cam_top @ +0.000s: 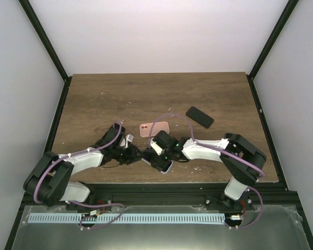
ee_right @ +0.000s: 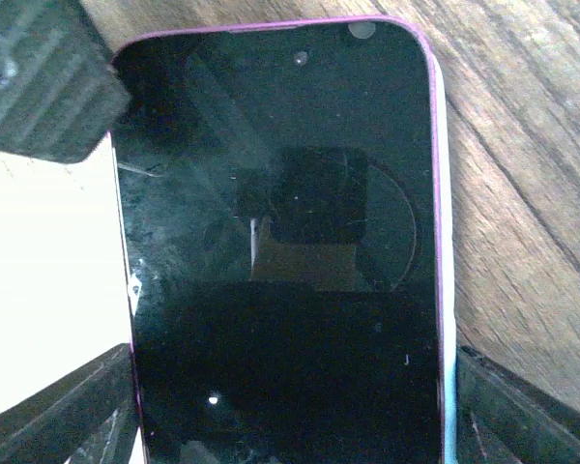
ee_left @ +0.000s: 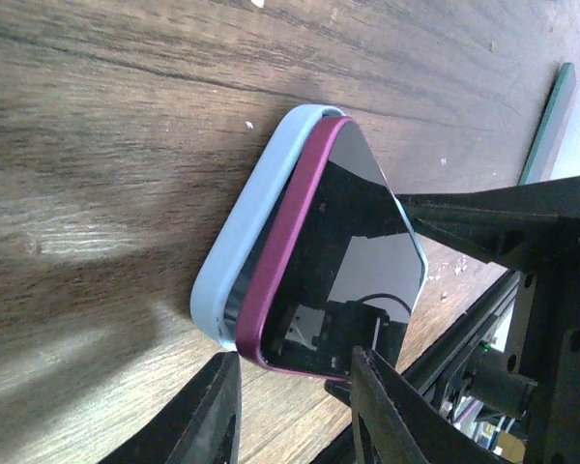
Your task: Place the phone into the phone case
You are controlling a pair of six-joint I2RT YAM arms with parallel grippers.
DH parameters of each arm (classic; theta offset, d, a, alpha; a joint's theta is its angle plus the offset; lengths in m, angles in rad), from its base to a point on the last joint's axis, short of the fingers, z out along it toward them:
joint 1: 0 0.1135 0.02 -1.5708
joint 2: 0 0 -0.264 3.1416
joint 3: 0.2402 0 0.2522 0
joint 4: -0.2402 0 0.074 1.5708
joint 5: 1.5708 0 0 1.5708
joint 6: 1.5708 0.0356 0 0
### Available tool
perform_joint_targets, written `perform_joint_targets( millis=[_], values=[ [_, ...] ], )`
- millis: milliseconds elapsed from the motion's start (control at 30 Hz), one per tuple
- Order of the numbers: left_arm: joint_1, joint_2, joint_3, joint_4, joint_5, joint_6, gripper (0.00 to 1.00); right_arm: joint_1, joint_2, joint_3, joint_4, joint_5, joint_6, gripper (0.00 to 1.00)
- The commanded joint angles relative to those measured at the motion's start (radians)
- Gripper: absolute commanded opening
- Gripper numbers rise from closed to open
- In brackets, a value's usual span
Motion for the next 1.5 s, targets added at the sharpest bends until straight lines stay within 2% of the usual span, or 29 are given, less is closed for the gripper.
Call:
perform_joint_targets(
  millis=[0,133,333,433,667,933,1467],
  values=[
    [-0.003,0.018,0.03,0.006,-0.015,0.027,0.32,-0.005,-0.025,-0.004,-0.001,-0.073,0.009,0.81],
    [-0.002,0.021,0.066,-0.051,-0.055,0.071,0.29,-0.005,-0.003,0.012,0.006,-0.104,0.056,0.7],
    [0.027,-0.015,0.102,-0.16,-0.088,0.106,0.29,-0.004,0.037,0.033,0.035,-0.106,0.211,0.7],
    [0.04,-0.048,0.1,-0.173,-0.096,0.107,0.35,0.008,0.049,0.029,0.059,-0.105,0.295,0.68],
    [0.039,-0.044,0.11,-0.187,-0.087,0.127,0.4,0.055,0.069,0.055,0.029,-0.039,0.414,0.81],
    [0.04,-0.05,0.113,-0.18,-0.067,0.135,0.37,0.055,0.03,0.067,0.009,-0.056,0.394,0.91],
    [0.038,-0.004,0.091,-0.135,-0.083,0.141,0.35,0.055,0.075,0.067,0.011,-0.042,0.362,0.91]
  ],
)
